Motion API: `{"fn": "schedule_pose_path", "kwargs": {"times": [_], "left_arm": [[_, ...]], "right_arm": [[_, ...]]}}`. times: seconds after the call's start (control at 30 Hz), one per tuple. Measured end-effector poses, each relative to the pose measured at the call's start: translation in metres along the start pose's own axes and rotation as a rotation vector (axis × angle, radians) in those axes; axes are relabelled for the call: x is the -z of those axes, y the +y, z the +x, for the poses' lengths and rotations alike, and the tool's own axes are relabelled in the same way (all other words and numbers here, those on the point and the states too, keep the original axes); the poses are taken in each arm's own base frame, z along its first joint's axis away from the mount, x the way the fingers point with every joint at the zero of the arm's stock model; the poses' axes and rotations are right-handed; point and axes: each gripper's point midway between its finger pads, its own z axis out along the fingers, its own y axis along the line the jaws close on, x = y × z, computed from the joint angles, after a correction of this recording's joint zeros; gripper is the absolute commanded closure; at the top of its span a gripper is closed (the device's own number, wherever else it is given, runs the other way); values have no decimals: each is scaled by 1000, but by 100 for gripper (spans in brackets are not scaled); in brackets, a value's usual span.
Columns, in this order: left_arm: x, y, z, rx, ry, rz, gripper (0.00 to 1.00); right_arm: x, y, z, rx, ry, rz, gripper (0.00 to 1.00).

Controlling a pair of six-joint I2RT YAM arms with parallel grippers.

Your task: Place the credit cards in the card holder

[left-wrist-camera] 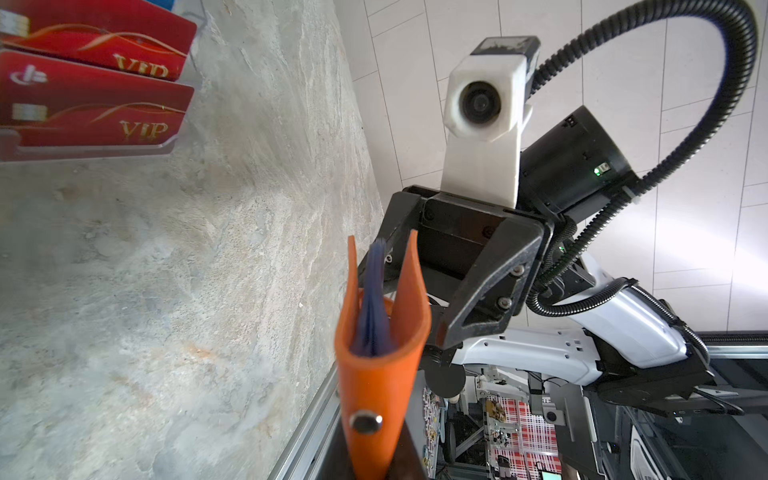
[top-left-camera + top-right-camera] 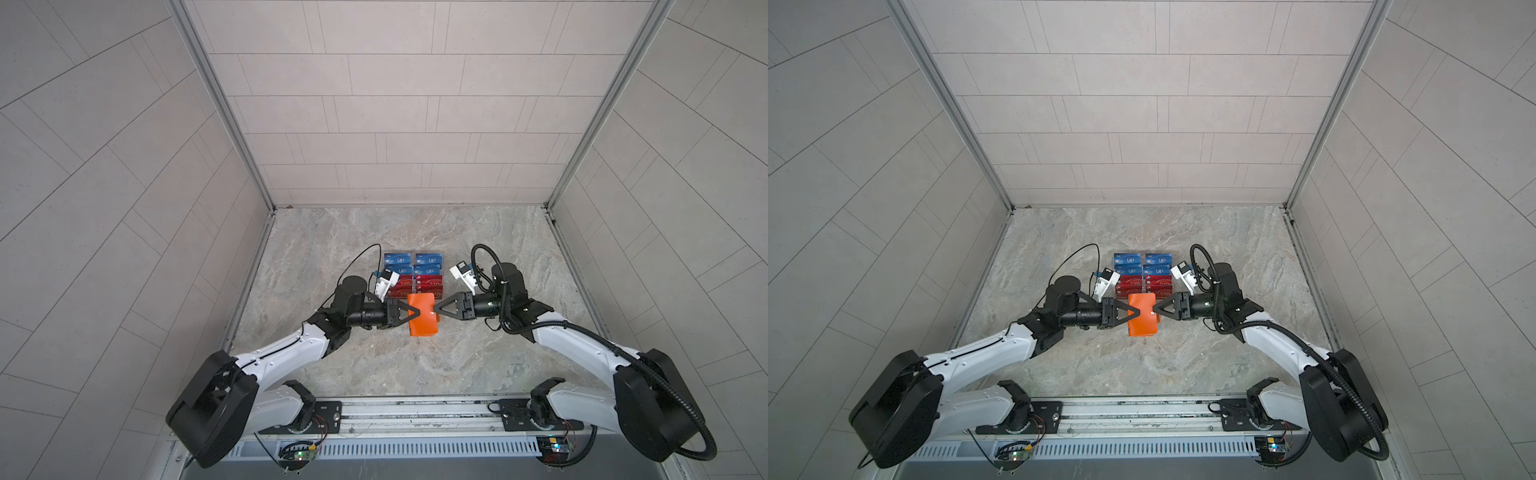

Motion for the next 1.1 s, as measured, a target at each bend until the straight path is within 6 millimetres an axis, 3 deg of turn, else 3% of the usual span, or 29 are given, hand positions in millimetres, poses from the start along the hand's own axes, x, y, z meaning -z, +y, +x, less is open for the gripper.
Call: {"fn": "schedule_pose_path", "kwargs": {"times": [0.63,1.1], "left_arm": [[-1,-17,-8,-11,-17,62,92],[0,-20,-12,-11,-30,73,91]], "right_arm": [[-5,17,0,4,15,-56,58],[-4,31,-10,33,9,-78,72]]}}
